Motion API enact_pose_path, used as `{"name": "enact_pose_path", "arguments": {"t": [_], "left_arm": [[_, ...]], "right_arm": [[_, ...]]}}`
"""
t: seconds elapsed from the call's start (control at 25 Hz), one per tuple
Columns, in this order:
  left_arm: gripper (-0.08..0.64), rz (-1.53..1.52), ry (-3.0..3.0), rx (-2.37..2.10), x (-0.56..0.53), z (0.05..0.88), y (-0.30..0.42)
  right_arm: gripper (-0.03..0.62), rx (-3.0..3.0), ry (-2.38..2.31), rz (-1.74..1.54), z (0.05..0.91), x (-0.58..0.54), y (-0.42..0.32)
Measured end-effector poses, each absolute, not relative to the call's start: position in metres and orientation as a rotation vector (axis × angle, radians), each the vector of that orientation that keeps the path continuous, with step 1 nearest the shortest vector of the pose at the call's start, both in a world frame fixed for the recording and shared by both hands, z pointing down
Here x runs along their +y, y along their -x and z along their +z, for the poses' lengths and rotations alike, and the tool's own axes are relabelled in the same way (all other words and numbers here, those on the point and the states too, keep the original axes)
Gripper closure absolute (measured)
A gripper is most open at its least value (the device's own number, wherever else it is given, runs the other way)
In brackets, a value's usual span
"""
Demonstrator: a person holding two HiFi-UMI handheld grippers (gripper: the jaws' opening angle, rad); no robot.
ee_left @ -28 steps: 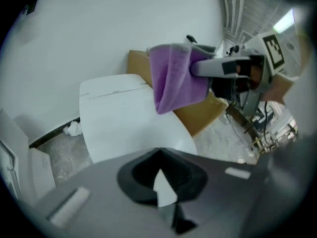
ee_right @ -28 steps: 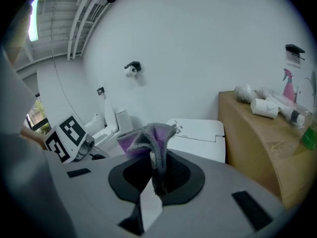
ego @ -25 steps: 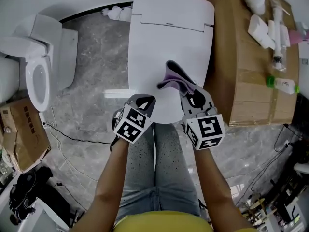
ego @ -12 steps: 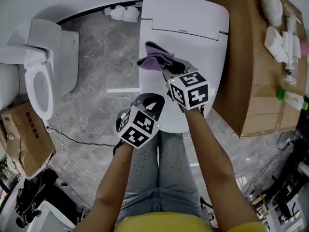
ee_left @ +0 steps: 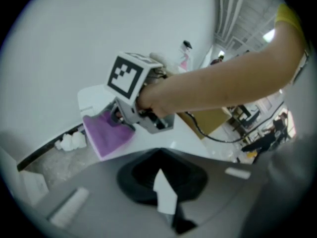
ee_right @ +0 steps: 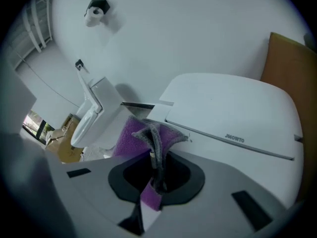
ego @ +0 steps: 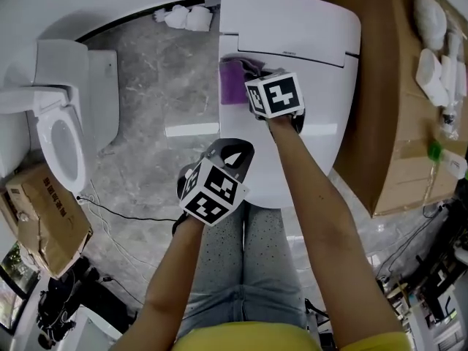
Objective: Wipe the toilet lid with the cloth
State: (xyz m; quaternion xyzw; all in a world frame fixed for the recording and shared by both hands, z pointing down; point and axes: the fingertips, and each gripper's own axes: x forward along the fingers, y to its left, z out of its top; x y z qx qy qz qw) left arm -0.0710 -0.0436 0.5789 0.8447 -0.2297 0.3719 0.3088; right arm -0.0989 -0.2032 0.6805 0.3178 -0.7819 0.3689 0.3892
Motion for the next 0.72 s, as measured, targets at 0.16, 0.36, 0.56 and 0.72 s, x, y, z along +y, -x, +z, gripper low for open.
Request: {"name": "enact_pose_path", "arguments": {"t": [0.16,0.36,0.56,0.72], "left_arm": [[0.563,0.983,-2.239,-0.584,-0.053,0.580,0.071],[0.561,0.984,-2.262,-0.542,-0.058,0.579,0.056],[0.561,0.979,-2.290,-0.497,-0.055,0.576,0.035],[0.563,0.989,-2.297,-0.481,-0.051,0.575,0.028]], "right_arm": [[0.545,-1.936,-0.868,0.877,0.690,-0.207,0.073],[0.545,-1.874,-0.930,0.838,0.694,-0.213,0.013],[0.545,-1.743,-1.049,0.780,0.693,-0.226,-0.084],[0.545,-1.614,-1.074,0.705,0.693,-0.225,-0.142]]}}
